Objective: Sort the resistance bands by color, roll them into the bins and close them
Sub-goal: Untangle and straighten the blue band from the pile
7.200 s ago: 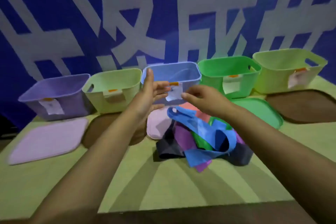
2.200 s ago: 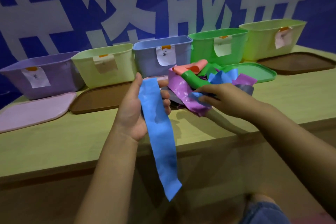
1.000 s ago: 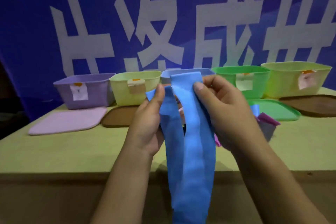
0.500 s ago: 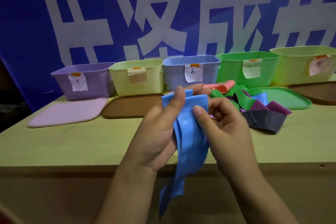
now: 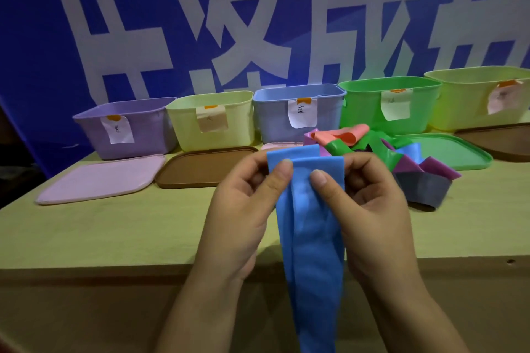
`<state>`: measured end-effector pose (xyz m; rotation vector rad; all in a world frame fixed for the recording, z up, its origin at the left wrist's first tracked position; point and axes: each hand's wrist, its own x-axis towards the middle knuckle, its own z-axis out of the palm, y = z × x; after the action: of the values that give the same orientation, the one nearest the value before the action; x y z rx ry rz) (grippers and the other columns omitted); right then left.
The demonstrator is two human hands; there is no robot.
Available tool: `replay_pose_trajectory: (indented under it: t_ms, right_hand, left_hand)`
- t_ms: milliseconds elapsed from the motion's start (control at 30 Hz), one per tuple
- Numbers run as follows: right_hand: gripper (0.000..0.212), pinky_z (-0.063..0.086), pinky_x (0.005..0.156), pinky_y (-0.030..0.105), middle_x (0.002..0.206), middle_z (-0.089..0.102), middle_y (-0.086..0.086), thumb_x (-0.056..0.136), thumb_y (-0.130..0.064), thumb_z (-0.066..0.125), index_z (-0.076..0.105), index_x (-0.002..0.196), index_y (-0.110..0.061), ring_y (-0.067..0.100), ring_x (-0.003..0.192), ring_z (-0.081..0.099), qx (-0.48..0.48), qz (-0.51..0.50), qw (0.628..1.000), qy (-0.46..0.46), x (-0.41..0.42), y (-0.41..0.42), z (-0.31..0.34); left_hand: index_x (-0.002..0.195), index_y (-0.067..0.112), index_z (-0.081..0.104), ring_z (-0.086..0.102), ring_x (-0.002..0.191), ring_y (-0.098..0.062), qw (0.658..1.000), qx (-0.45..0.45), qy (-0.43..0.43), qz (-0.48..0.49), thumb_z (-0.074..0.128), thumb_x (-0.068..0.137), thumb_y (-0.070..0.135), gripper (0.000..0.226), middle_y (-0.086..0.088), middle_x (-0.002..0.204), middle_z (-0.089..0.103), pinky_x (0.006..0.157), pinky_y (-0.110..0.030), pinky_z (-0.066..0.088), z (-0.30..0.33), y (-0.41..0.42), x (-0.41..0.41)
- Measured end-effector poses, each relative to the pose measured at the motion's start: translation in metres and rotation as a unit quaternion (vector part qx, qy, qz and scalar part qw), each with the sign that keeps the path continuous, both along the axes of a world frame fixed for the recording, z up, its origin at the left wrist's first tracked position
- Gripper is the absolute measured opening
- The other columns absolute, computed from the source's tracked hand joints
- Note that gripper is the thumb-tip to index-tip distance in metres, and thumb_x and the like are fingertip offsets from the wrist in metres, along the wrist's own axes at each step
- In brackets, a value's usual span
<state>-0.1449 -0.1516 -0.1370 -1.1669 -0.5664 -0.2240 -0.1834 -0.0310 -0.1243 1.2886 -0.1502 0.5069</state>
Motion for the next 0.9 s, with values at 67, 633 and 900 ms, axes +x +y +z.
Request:
replay_pose_trajectory:
  t_ms: [67,633,900]
  right_hand:
    - [0.015,0.052,0.069,0.036,0.080,0.066,0.014,0.074,-0.016,0.070,0.058,0.079,-0.012,0.024,0.074,0.063,-0.010,-0.012,1.000,0.005,0.0015,-0.0010,-0.0019]
    - [0.012,0.048,0.065,0.015,0.073,0.066,-0.003,0.071,-0.021,0.067,0.063,0.079,-0.014,0.007,0.071,0.060,0.051,-0.041,0.997,0.051,0.0078,0.0025,-0.0055]
    - [0.011,0.052,0.078,0.018,0.105,0.072,0.000,0.070,-0.018,0.063,0.063,0.078,-0.011,0.009,0.100,0.067,0.058,0.043,0.995,0.075,0.0021,0.0003,-0.0023]
  left_hand:
    - [0.083,0.025,0.076,0.070,0.086,-0.019,0.998,0.026,-0.023,0.058,0.077,0.062,0.033,0.023,-0.002,0.087,0.074,0.073,-0.026,0.056,-0.0024,0.0009,0.0001]
    - [0.082,0.013,0.069,0.067,0.062,-0.011,0.995,0.021,-0.005,0.096,0.065,0.069,0.022,0.016,-0.001,0.068,0.071,0.050,-0.022,0.051,-0.0063,-0.0041,-0.0001]
    - [0.074,0.015,0.072,0.067,0.062,-0.015,0.992,0.016,0.017,0.126,0.065,0.071,0.022,0.011,-0.005,0.068,0.071,0.049,-0.023,0.051,-0.0085,-0.0018,0.0013]
